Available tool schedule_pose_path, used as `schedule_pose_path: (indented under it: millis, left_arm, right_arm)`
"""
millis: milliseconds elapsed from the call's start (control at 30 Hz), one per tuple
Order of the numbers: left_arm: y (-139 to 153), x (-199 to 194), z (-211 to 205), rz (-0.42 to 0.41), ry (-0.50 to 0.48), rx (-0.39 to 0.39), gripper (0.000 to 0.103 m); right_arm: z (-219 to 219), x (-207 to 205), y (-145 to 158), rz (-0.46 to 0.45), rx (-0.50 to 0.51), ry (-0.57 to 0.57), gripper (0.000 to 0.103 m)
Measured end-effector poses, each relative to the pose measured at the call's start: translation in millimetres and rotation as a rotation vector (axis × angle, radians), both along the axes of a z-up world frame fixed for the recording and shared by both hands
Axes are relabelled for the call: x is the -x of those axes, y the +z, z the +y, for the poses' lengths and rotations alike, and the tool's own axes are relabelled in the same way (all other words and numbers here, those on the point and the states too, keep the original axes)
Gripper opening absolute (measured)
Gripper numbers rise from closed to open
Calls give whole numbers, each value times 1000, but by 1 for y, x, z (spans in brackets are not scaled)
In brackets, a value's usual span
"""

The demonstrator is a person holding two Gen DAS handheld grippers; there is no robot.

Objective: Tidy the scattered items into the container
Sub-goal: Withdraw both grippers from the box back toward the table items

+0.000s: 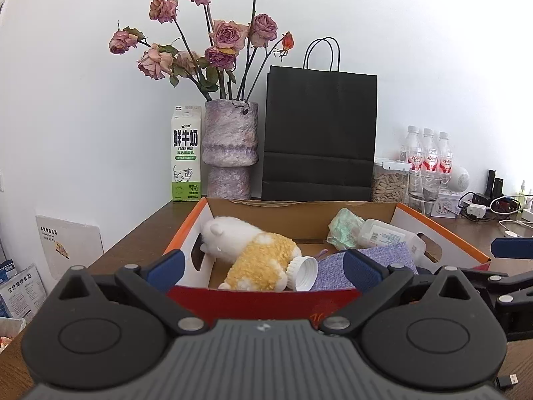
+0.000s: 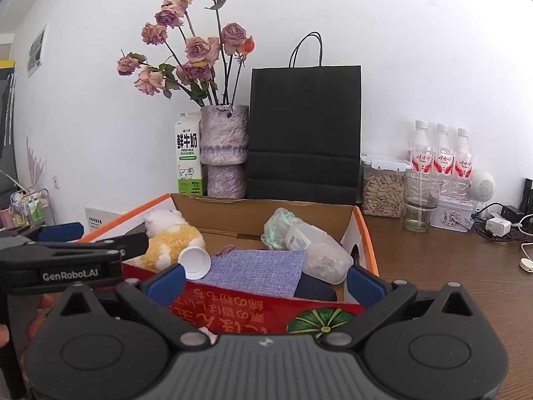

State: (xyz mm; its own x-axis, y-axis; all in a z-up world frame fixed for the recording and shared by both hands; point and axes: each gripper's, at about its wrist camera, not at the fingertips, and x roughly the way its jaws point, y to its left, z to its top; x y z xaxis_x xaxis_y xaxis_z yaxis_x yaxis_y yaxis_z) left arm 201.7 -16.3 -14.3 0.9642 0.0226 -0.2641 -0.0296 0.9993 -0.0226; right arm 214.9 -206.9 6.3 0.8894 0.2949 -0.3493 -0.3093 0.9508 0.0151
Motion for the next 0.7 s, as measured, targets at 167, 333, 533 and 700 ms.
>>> schedule_pose_path:
  millis: [167, 333, 533, 700]
  left_arm:
    - [-6, 19, 4, -3, 1, -35, 103]
    - [-14, 30, 6, 15, 17, -55, 103]
    - [-14, 41, 13, 9, 41, -45, 103]
    - [-14, 53, 18, 6, 61, -33, 103]
  right_arm:
    - [-2, 16, -9, 22, 34, 20, 103]
    - [-3, 31, -18, 47, 43, 44, 103]
    - [-4, 44, -26, 66, 58, 34, 103]
    - [-4, 55, -30, 57, 81, 10, 103]
